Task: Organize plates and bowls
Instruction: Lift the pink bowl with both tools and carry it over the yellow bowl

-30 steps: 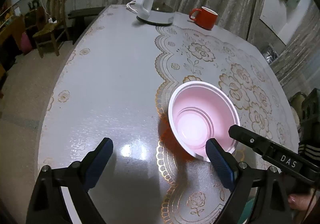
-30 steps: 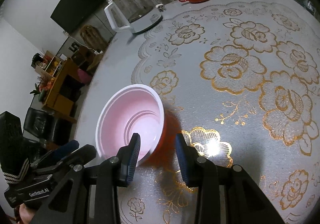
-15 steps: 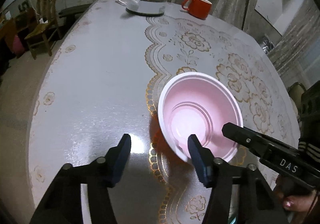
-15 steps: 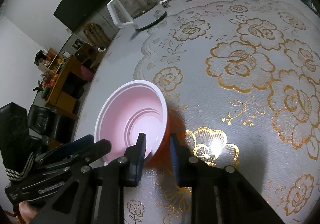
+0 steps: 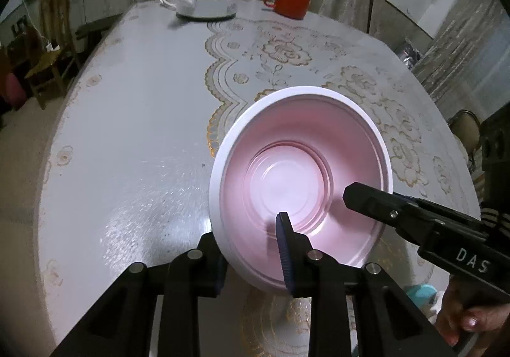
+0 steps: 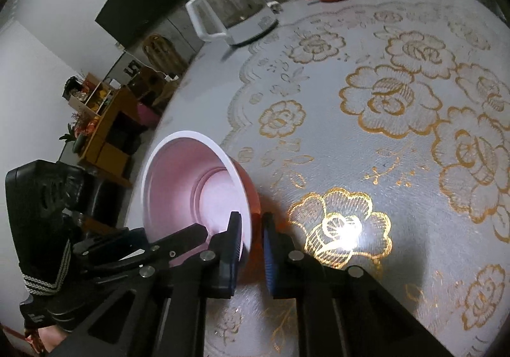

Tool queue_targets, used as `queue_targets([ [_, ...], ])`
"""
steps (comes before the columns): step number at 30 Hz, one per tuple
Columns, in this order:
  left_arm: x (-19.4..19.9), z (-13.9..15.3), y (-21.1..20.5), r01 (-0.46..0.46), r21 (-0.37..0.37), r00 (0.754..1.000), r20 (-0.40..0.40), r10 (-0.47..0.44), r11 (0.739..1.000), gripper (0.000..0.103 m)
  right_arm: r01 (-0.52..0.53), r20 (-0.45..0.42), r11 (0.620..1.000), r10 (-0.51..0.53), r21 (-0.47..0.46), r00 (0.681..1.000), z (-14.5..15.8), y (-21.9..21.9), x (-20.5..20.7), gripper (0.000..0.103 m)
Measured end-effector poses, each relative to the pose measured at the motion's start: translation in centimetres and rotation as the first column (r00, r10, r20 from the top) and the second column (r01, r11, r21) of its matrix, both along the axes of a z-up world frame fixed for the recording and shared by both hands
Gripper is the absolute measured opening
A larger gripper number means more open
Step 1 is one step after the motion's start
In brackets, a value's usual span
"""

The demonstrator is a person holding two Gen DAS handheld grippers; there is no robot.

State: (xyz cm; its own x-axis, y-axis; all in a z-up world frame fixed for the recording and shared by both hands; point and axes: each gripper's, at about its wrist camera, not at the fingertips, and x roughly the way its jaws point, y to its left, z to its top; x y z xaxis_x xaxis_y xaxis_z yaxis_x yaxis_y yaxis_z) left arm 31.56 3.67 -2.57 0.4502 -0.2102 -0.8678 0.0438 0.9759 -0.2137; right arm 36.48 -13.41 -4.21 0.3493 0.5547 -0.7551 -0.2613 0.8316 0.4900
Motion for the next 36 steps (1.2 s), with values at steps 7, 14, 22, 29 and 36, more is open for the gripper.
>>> queue_targets([
  [7,-3.7,2.2,0.1,0.009,-0.018,0.999,0.051,-0.008,1.0,0.028,0.014,0.02,0.999,-0.015,0.042,1.0,1.7,-0.5,-3.1,0.012],
  [14,-7.9,4.2,0.2,0.013,-0.028,0.994,0.11,-0.01,1.0,0.028,0.016,0.039,0.997,-0.019,0.076,0.999,3.3,-0.7,-6.9,0.012],
  [22,-13.6,6.1,0.8,0.02,-0.04,0.985,0.17,-0.013,0.999,0.028,-0.016,0.093,0.997,0.008,0.081,0.996,5.3,-0.1,-11.7,0.014],
  [29,-17.9,6.4,2.1,0.004,-0.082,0.983,0.185,0.011,0.997,0.028,-0.043,0.093,0.992,0.031,0.122,0.995,5.6,0.4,-15.5,0.014],
  [36,-21.5,6.6,3.4,-0.021,-0.102,0.98,0.196,0.041,0.995,0.028,-0.076,0.08,0.986,0.064,0.149,0.995,5.4,1.4,-18.5,0.014],
])
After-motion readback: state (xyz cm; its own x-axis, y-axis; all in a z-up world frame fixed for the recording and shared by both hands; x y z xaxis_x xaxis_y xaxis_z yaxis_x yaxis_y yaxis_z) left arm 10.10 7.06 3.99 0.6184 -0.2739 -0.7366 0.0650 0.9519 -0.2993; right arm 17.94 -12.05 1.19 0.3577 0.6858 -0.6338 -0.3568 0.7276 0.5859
